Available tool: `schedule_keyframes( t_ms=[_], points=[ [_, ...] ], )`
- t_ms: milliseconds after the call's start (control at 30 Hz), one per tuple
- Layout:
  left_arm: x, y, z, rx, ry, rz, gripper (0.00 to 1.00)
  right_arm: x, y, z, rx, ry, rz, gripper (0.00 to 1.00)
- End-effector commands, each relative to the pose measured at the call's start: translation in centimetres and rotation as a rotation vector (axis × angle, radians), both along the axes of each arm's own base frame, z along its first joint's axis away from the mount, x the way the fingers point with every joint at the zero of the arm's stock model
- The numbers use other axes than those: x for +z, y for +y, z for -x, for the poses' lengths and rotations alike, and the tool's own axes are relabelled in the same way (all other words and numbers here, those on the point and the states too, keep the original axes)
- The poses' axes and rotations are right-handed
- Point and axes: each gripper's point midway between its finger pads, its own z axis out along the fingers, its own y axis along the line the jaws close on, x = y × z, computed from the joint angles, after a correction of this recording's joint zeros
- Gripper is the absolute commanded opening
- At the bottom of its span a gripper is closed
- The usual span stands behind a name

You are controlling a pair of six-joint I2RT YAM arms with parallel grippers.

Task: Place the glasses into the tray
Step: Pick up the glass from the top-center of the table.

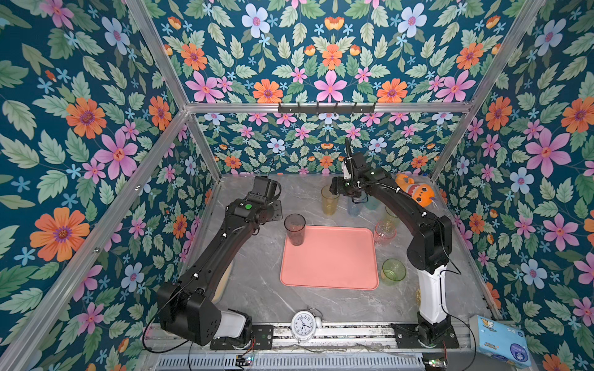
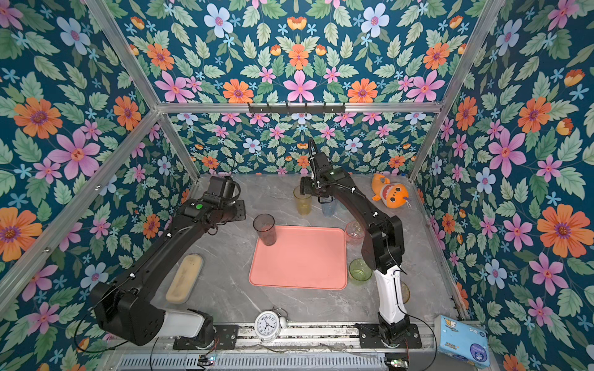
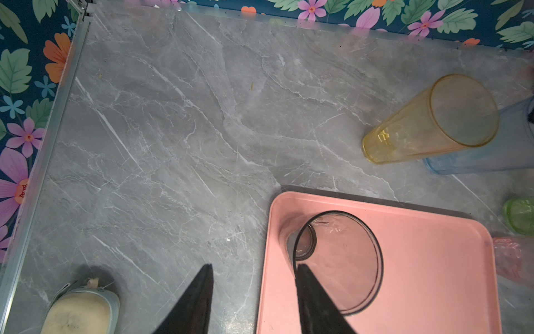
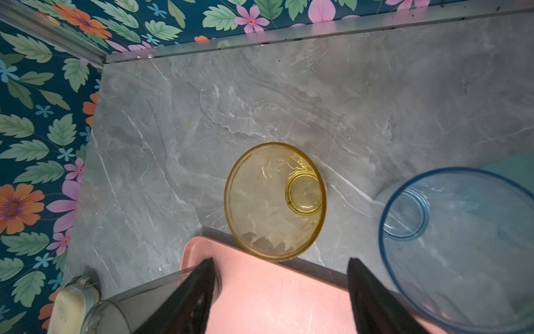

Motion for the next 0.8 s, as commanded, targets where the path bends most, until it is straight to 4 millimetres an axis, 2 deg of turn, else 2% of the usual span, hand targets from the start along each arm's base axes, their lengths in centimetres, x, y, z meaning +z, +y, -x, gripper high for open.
schedule_keyframes(
  t_ms=[0, 433, 767],
  points=[
    [0.3, 0.3, -0.1, 0.009, -0.017, -0.006, 0.5, -0.6, -0.3, 0.0, 0.002, 0.018, 0.035, 0.7],
    [-0.1, 0.2, -0.1, 0.003, -0.016, -0.006, 0.5, -1.8, -0.1, -1.5, -0.014, 0.023, 0.062, 0.58],
    [0.2, 0.2, 0.0, 0.003, -0.027, -0.004, 0.51, -2.7, -0.2, -2.0, -0.024, 0.033, 0.09, 0.54]
  ],
)
